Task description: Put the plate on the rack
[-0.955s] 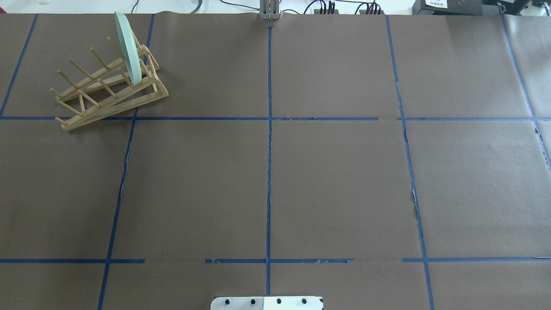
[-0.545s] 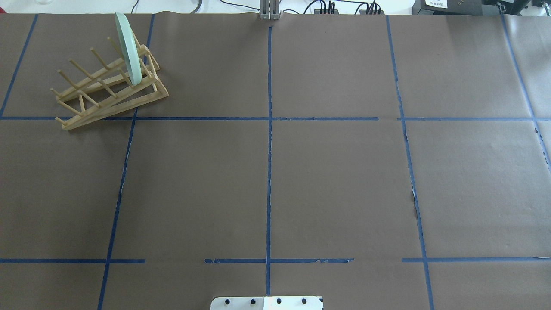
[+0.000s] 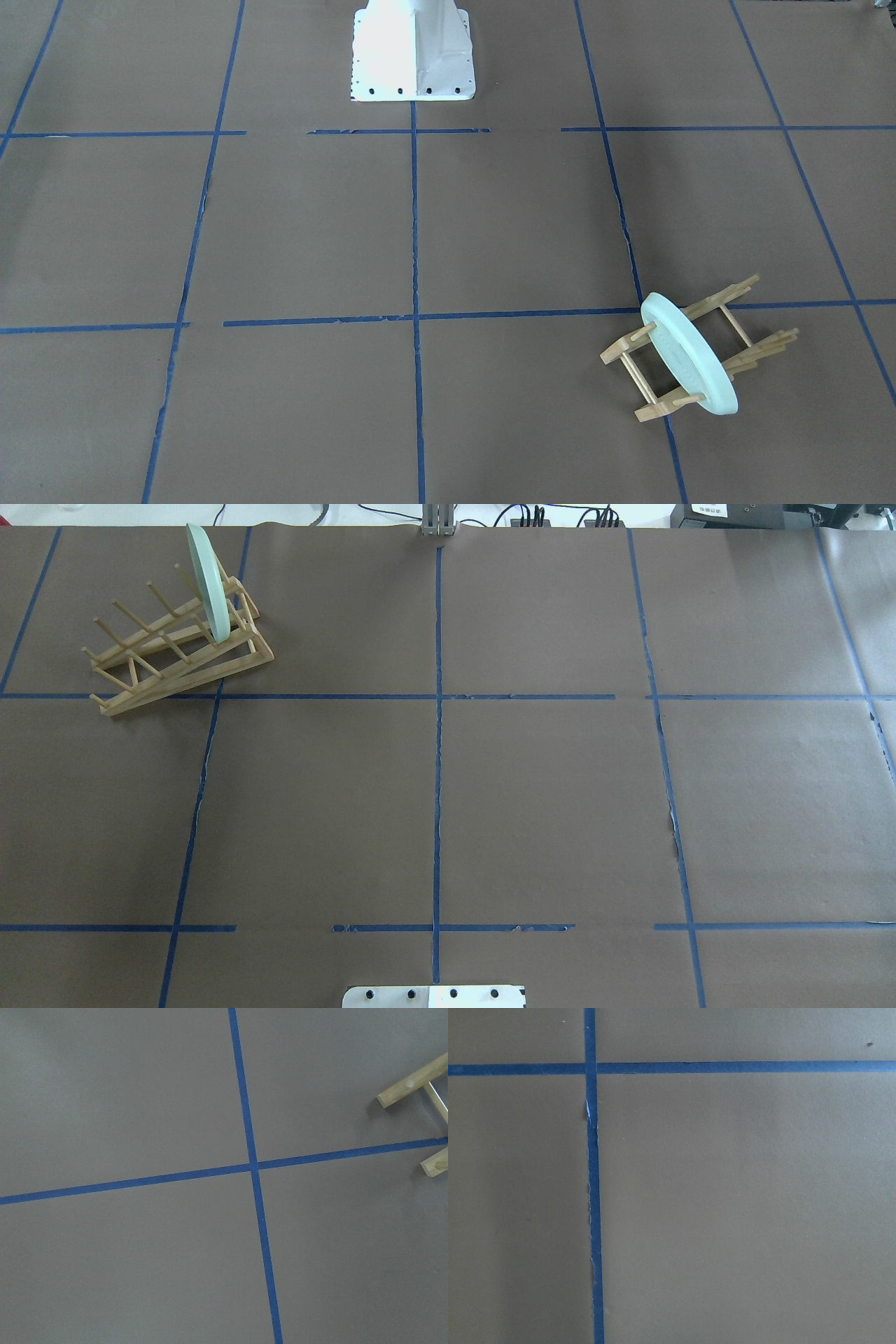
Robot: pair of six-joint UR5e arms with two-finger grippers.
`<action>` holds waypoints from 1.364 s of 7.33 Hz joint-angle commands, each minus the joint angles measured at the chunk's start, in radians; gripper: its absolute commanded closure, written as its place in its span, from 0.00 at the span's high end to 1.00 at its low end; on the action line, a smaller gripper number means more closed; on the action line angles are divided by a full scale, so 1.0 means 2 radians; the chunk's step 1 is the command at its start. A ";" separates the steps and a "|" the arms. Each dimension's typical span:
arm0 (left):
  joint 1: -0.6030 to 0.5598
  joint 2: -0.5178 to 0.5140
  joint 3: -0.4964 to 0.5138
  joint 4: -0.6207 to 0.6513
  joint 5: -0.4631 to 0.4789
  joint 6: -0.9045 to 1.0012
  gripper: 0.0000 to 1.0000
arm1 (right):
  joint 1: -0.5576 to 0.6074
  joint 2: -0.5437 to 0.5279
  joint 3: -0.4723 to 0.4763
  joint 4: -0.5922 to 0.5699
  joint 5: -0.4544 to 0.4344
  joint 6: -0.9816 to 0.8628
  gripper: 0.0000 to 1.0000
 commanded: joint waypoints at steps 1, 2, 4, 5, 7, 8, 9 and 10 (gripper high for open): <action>0.001 -0.006 -0.007 0.026 0.001 0.001 1.00 | 0.000 0.000 0.001 0.000 0.000 0.000 1.00; 0.000 -0.007 -0.008 0.033 0.001 0.002 1.00 | 0.000 0.000 0.000 0.000 0.000 0.000 1.00; -0.001 -0.008 -0.013 0.059 0.002 0.002 1.00 | 0.000 0.000 0.000 0.000 0.000 0.000 1.00; -0.001 -0.008 -0.013 0.058 0.002 0.003 1.00 | 0.000 0.000 0.000 0.000 0.000 0.000 1.00; -0.001 -0.008 -0.011 0.057 0.002 0.003 1.00 | 0.000 0.000 0.000 0.000 0.000 0.000 1.00; -0.001 -0.008 -0.007 0.056 0.001 0.003 1.00 | 0.000 0.000 0.000 0.000 0.000 0.000 1.00; -0.001 -0.008 -0.010 0.056 0.002 0.003 1.00 | 0.000 0.000 0.000 0.000 0.000 0.000 1.00; -0.001 -0.008 -0.014 0.056 0.002 0.003 1.00 | 0.000 0.000 0.001 0.000 0.000 0.000 1.00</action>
